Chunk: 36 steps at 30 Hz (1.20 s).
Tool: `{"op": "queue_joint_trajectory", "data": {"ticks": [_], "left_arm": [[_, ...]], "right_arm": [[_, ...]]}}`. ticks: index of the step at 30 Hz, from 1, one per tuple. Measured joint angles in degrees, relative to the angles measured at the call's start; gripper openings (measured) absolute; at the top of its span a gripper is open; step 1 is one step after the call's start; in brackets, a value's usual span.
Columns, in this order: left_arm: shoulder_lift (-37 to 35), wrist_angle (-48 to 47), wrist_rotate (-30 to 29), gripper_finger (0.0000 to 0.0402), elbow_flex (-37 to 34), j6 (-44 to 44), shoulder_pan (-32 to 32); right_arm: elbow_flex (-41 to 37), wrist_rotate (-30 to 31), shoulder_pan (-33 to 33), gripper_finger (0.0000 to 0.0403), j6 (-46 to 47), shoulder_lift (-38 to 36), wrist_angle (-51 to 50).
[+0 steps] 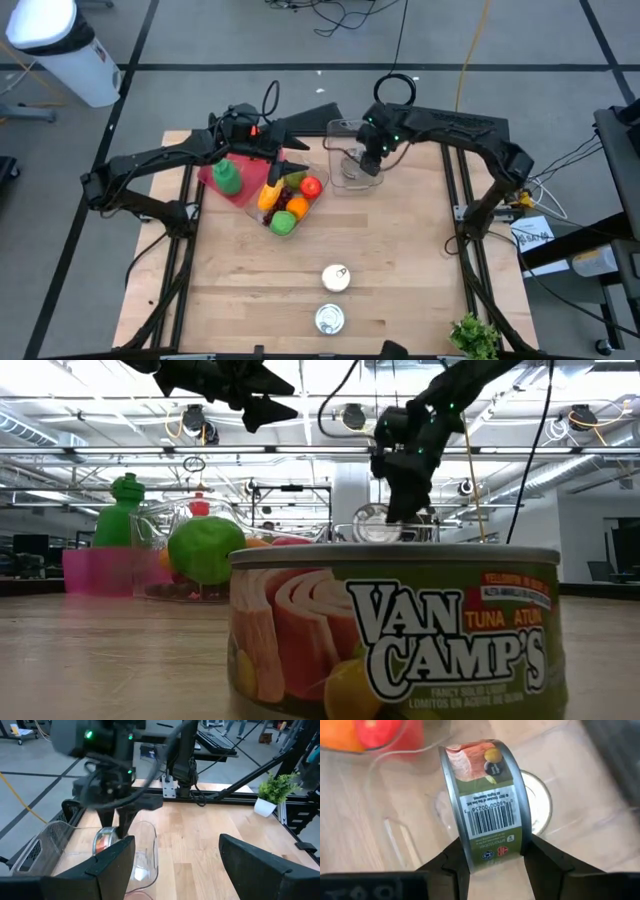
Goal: Pick & Place Food Item
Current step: Put the top green tuna can into the right transparent bin
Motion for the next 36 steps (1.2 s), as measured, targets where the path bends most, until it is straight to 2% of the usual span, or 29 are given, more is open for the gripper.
{"op": "queue_joint_trajectory", "data": {"ticks": [6, 17, 25, 33, 36], "left_arm": [[0.0, 0.1, 0.0, 0.0301, 0.0, -0.6, 0.0], [0.0, 0.3, 0.0, 0.0301, 0.0, -0.6, 0.0], [0.0, 0.3, 0.0, 0.0301, 0.0, -0.6, 0.0], [0.0, 0.0, 0.0, 0.0301, 0.0, -0.6, 0.0], [0.0, 0.0, 0.0, 0.0301, 0.0, -0.5, 0.0]], "right_arm": [[-0.1, -2.8, -1.3, 0.0138, 2.1, 1.4, 0.9], [-0.1, -2.9, -1.0, 0.0138, 2.6, 1.3, 1.5], [0.1, -2.8, 0.1, 0.0138, 3.3, 5.5, 3.1], [0.1, -2.6, 0.1, 0.0138, 4.2, 5.6, 4.4], [0.1, -2.6, 0.1, 0.0181, 4.2, 5.6, 2.9]]}}
